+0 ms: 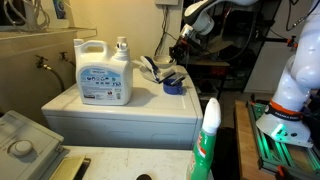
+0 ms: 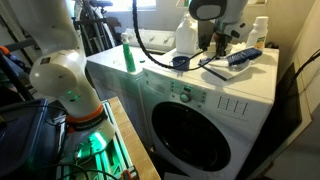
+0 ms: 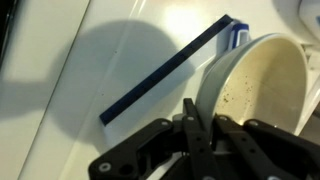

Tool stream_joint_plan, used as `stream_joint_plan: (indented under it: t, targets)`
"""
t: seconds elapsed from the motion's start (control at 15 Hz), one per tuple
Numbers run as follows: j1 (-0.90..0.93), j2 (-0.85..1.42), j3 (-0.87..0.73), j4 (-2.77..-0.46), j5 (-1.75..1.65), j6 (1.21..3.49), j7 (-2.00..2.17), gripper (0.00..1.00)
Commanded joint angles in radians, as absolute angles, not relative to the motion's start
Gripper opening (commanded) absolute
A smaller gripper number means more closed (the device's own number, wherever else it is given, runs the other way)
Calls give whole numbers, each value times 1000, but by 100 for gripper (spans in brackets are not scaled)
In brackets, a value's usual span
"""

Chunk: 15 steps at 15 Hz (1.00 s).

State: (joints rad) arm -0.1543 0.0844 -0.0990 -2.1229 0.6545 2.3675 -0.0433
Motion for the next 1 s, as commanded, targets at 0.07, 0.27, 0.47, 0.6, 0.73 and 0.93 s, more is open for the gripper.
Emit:
stream_joint_plan:
  t: [0.07,0.27,0.47,0.6,0.73,0.93]
  targets:
    - [-114,44,-57,-2107,690,2240,-198,4]
    - [-87,100,-32,-2032,691,2155,-250,4]
    - [-71,157,-12,-1954,665,2064,-276,4]
    - [-68,198,-1,-1913,640,1978,-305,4]
    - [-61,221,12,-1893,600,1903,-328,4]
    - [-51,236,31,-1874,534,1820,-374,4]
